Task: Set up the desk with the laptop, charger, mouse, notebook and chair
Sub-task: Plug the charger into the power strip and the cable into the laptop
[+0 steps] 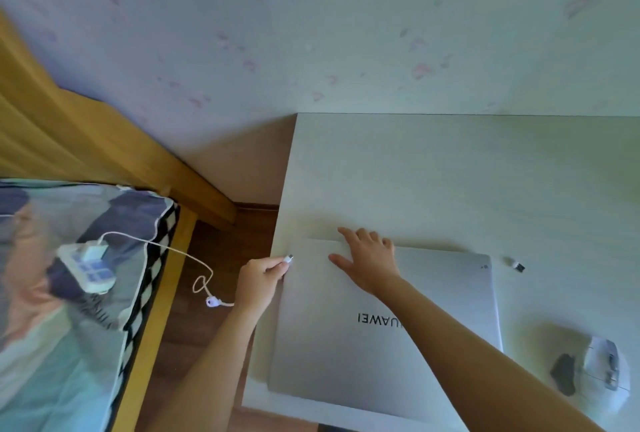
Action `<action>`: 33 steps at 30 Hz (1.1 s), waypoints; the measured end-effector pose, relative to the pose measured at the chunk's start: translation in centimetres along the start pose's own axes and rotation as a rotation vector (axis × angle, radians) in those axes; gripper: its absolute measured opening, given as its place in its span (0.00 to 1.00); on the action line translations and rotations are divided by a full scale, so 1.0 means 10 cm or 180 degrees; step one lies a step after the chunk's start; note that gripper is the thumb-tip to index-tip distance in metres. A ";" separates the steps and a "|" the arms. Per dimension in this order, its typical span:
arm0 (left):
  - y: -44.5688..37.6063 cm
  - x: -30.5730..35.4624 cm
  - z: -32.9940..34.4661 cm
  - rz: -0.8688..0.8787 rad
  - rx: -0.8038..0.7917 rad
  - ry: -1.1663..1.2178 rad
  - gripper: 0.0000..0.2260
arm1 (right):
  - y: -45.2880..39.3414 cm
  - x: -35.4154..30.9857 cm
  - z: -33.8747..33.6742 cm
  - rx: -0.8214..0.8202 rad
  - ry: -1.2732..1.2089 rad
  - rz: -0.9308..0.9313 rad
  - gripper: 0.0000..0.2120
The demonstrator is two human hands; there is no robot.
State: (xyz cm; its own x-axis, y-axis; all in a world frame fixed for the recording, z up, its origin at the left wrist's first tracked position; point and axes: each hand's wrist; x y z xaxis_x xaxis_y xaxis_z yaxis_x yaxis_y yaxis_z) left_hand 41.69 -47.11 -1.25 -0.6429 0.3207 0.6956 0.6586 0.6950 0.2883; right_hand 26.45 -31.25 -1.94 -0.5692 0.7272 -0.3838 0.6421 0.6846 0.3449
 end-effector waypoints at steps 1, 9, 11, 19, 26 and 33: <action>-0.01 -0.01 0.02 -0.0074 0.0036 0.0060 0.08 | -0.05 -0.06 0.02 -0.0023 -0.0051 0.0108 0.28; -0.11 0.09 0.12 -0.0080 -0.0230 0.0409 0.15 | -0.36 -0.36 0.11 0.0139 -0.0469 0.0715 0.21; -0.14 0.15 0.09 -0.0005 -0.0453 0.0558 0.14 | -0.36 -0.33 0.07 0.0215 -0.0619 0.0939 0.23; -0.17 0.48 -0.27 0.0533 -0.0916 0.0597 0.11 | -0.27 -0.17 -0.32 0.0728 -0.1177 0.1104 0.27; -0.15 1.04 -0.48 0.0925 -0.1219 0.0533 0.12 | 0.00 -0.15 -0.62 0.1049 -0.2025 0.0988 0.23; -0.17 1.21 -0.60 0.1063 -0.1571 0.0184 0.10 | 0.14 -0.14 -0.72 0.0869 -0.2649 0.0834 0.24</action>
State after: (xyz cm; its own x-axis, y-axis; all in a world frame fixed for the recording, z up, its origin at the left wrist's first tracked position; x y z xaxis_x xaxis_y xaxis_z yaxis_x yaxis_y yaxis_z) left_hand 35.14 -48.27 10.58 -0.3565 0.4253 0.8319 0.9342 0.1770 0.3098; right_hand 24.40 -30.95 5.24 0.0980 0.5144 -0.8519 0.8580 0.3900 0.3342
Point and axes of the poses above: each hand's wrist, its own y-axis away from the middle knuckle, its own z-axis out of the palm, x = y × z, and after that the axes turned 3 degrees about x, right-handed
